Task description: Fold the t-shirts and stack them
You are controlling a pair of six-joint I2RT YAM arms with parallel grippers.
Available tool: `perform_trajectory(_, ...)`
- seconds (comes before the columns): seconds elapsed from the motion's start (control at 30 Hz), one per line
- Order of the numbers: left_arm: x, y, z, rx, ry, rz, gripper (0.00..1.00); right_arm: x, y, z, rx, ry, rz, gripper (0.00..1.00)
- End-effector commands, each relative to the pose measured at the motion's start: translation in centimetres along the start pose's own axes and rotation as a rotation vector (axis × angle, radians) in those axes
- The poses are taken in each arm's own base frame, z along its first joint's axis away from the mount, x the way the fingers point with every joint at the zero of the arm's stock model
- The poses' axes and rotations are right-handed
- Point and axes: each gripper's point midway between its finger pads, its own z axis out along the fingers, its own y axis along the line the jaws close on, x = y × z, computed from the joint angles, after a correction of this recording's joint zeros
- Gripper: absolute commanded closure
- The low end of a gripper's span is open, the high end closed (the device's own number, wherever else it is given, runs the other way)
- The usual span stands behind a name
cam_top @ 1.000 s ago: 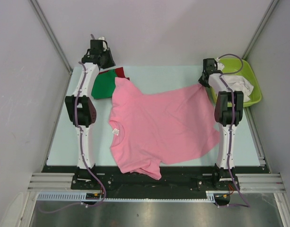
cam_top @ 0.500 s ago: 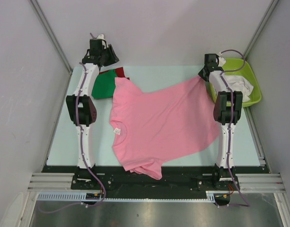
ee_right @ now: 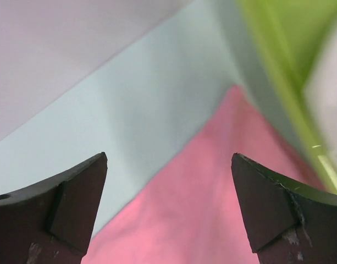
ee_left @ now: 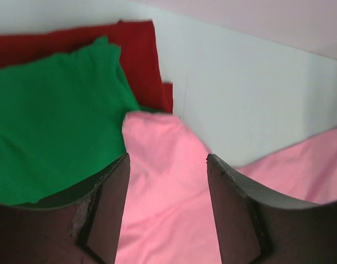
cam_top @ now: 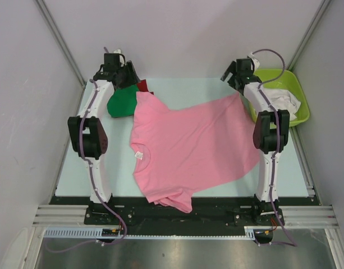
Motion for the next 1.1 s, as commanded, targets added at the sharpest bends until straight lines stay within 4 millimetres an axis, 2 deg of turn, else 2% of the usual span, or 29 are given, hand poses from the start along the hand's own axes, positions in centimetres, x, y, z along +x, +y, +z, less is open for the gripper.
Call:
perform_trajectory(0.0,-2.1,-2.1,-8.0,0.003,-0.111,-0.033,0.36,-0.9,14.9,-9.9,-0.408,-0.029,-0.183,0.0)
perform_trajectory(0.03,-1.6,-1.9,-8.4,-0.002,-0.106,-0.042,0.36,1.1,16.8,-10.9,-0.497,0.037,-0.222,0.0)
perform_trajectory(0.07,-1.9,-2.2,-10.3,0.004,-0.131,-0.048,0.35,4.2,18.9,-11.8,-0.548,0.1,-0.264,0.0)
perform_trajectory(0.1,0.2,-1.2,-10.2,-0.024,-0.092,-0.065,0.34,5.8,20.0,-12.1,-0.583,0.136,-0.303,0.0)
perform_trajectory(0.13,0.5,-1.2,-10.9,-0.022,-0.101,-0.074,0.33,8.1,21.9,-11.7,-0.65,0.184,-0.332,0.0)
perform_trajectory(0.17,1.2,-0.9,-11.4,-0.031,-0.092,-0.089,0.29,10.2,22.4,-11.5,-0.662,0.237,-0.351,0.01)
perform_trajectory(0.2,2.1,-0.2,-12.6,-0.062,-0.091,-0.102,0.26,12.3,23.8,-12.0,-0.698,0.274,-0.36,0.0)
perform_trajectory(0.23,2.8,0.0,-13.2,-0.061,-0.081,-0.119,0.17,15.9,23.8,-10.1,-0.72,0.354,-0.367,0.0)
perform_trajectory(0.27,3.5,-0.1,-13.5,-0.045,-0.075,-0.13,0.16,15.9,25.3,-10.6,-0.772,0.341,-0.355,0.0)
perform_trajectory(0.3,4.8,-0.3,-14.5,-0.012,-0.054,-0.134,0.16,17.5,25.8,-10.1,-0.791,0.362,-0.345,0.0)
perform_trajectory(0.33,5.3,-0.3,-14.9,-0.007,-0.057,-0.141,0.15,18.3,26.4,-10.2,-0.832,0.391,-0.311,0.0)
perform_trajectory(0.37,5.7,-0.4,-15.6,0.002,-0.057,-0.144,0.15,19.6,26.8,-9.2,-0.865,0.39,-0.292,0.0)
perform_trajectory(0.4,7.6,0.2,-15.7,-0.007,-0.027,-0.151,0.15,20.0,27.0,-8.9,-0.886,0.392,-0.274,0.01)
perform_trajectory(0.43,7.2,-0.5,-17.4,0.03,-0.067,-0.156,0.15,20.6,27.5,-9.1,-0.92,0.414,-0.249,0.0)
perform_trajectory(0.47,7.6,-0.5,-18.0,0.041,-0.079,-0.151,0.15,21.1,27.8,-8.4,-0.946,0.407,-0.235,0.0)
perform_trajectory(0.5,9.1,0.1,-18.0,0.033,-0.059,-0.152,0.15,21.4,28.1,-8.4,-0.967,0.413,-0.22,0.0)
perform_trajectory(0.53,8.8,-0.4,-19.6,0.057,-0.094,-0.146,0.15,22.0,28.4,-8.7,-1.0,0.441,-0.199,0.0)
perform_trajectory(0.67,11.0,0.0,-20.6,0.071,-0.079,-0.132,0.15,23.7,29.7,-9.3,-1.08,0.455,-0.176,0.0)
perform_trajectory(0.73,11.8,0.2,-20.5,0.07,-0.056,-0.132,0.15,24.6,29.9,-9.5,-1.079,0.466,-0.177,0.0)
perform_trajectory(0.83,13.9,0.1,-18.8,0.104,0.014,-0.15,0.16,24.4,29.3,-9.2,-1.046,0.435,-0.219,0.0)
perform_trajectory(0.87,14.1,0.0,-18.3,0.126,0.012,-0.147,0.17,22.0,30.0,-10.1,-1.034,0.36,-0.239,0.0)
perform_trajectory(0.9,14.3,-0.4,-18.0,0.145,0.012,-0.146,0.17,21.6,29.0,-9.6,-0.988,0.339,-0.257,0.0)
perform_trajectory(0.97,14.2,-0.9,-16.9,0.176,0.001,-0.131,0.17,18.3,28.0,-9.1,-0.915,0.226,-0.312,0.0)
perform_trajectory(1.0,14.1,-0.7,-16.4,0.163,0.004,-0.116,0.17,16.0,27.6,-10.8,-0.895,0.182,-0.326,0.0)
perform_trajectory(1.03,12.8,-1.0,-16.2,0.156,-0.014,-0.105,0.17,14.7,27.1,-11.2,-0.869,0.148,-0.338,0.0)
perform_trajectory(1.07,13.4,-0.1,-14.4,0.115,0.02,-0.1,0.17,12.8,26.2,-11.6,-0.831,0.087,-0.365,0.01)
